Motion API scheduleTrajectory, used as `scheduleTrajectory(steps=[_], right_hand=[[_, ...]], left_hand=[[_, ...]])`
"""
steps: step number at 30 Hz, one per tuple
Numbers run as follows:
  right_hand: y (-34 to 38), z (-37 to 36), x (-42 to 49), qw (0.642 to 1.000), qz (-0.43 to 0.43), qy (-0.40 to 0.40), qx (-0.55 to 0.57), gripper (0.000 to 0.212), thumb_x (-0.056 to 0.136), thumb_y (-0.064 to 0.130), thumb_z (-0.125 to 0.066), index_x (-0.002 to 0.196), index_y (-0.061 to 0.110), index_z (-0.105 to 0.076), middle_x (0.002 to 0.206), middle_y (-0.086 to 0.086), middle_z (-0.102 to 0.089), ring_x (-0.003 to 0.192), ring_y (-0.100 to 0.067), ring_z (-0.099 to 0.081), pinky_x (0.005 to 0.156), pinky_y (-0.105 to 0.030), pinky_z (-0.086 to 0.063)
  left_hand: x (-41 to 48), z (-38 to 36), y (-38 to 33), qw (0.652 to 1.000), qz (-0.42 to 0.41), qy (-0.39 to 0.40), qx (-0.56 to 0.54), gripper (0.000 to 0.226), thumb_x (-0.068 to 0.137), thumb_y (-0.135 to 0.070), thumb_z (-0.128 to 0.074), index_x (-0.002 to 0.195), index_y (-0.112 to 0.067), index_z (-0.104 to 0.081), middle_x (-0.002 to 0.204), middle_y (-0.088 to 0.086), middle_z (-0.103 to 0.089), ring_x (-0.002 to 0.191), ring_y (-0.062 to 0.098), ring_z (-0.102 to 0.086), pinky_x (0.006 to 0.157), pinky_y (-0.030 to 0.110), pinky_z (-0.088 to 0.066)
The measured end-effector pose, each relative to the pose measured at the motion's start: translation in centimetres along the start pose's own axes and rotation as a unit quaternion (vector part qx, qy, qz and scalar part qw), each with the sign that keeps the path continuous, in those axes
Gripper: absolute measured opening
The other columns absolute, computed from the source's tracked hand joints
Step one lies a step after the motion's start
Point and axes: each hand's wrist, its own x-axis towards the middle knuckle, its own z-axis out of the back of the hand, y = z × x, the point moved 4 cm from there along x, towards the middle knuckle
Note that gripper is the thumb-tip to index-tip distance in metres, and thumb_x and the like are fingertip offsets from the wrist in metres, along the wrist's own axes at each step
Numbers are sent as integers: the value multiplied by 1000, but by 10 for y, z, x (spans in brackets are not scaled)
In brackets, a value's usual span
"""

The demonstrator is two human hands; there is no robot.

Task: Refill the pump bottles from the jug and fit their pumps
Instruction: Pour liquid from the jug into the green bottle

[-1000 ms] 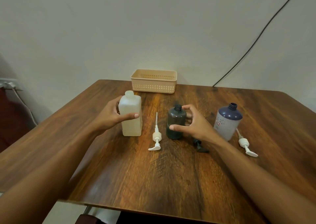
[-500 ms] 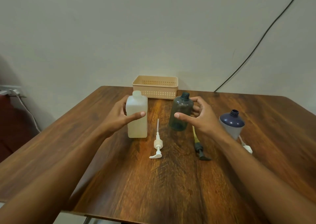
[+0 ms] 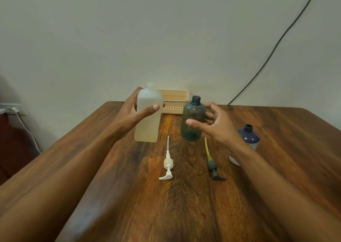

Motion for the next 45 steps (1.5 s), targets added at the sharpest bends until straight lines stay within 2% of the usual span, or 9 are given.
scheduleTrajectory(steps=[3, 7, 11, 16, 24, 28, 32, 37, 45], right_hand=[[4, -1, 1, 1000, 16, 1, 4, 70, 72, 48, -89, 133, 31, -60, 122, 28, -66, 100, 27, -64, 77, -1, -51], [8, -5, 1, 999, 33, 16, 3, 82, 72, 50, -88, 145, 22, -62, 131, 15, -71, 110, 14, -67, 83, -3, -52], [13, -6, 1, 999, 44, 22, -2, 76, 74, 49, -88, 143, 26, -65, 126, 23, -71, 108, 22, -65, 81, -1, -50], [11, -2, 2, 999, 45, 29, -10, 66, 79, 45, -90, 139, 31, -67, 124, 24, -73, 110, 18, -65, 79, 0, -50], [10, 3, -3, 998, 27, 54, -11, 54, 80, 46, -89, 129, 46, -68, 118, 27, -76, 113, 11, -67, 81, -2, -51], [11, 6, -4, 997, 29, 65, 0, 50, 78, 48, -86, 126, 47, -69, 122, 25, -76, 116, 8, -68, 84, -5, -53], [8, 11, -5, 997, 35, 67, 1, 69, 80, 47, -85, 145, 33, -66, 132, 17, -75, 123, -2, -68, 93, -17, -54], [5, 18, -4, 996, 44, 71, -27, 57, 90, 32, -85, 144, 31, -67, 127, 24, -75, 118, 6, -67, 88, -6, -53], [4, 22, -5, 995, 39, 86, -32, 68, 82, 51, -84, 146, 37, -66, 129, 23, -75, 119, 6, -67, 88, -9, -53]], left_hand=[[2, -1, -3, 1000, -3, 17, 16, 76, 72, -65, -70, 136, -34, -45, 130, 5, -65, 111, 25, -70, 91, 46, -61], [1, -4, -11, 999, -12, 45, 23, 74, 71, -64, -70, 135, -34, -47, 128, 2, -65, 110, 20, -70, 85, 36, -62], [0, -8, -21, 997, -22, 61, 41, 69, 69, -65, -69, 129, -36, -48, 119, -6, -62, 103, 7, -68, 73, 18, -59], [0, -10, -29, 994, -30, 94, 50, 72, 71, -64, -68, 131, -28, -50, 112, -12, -64, 102, 6, -69, 74, 15, -57], [1, -16, -39, 988, -31, 128, 78, 57, 70, -65, -67, 119, -44, -47, 102, -35, -60, 101, -4, -65, 71, 7, -53], [3, -17, -41, 985, -36, 143, 88, 52, 71, -65, -68, 117, -51, -48, 104, -33, -60, 102, -3, -65, 70, 8, -53], [6, -18, -42, 982, -44, 158, 97, 42, 72, -64, -69, 107, -67, -48, 105, -33, -60, 103, -2, -65, 70, 8, -53], [7, -21, -38, 978, -40, 171, 113, 59, 69, -67, -70, 120, -46, -48, 111, -24, -58, 103, -3, -64, 70, 9, -53], [11, -25, -33, 972, -36, 191, 134, 75, 68, -67, -70, 131, -32, -48, 122, -7, -56, 102, 1, -64, 68, 11, -54]])
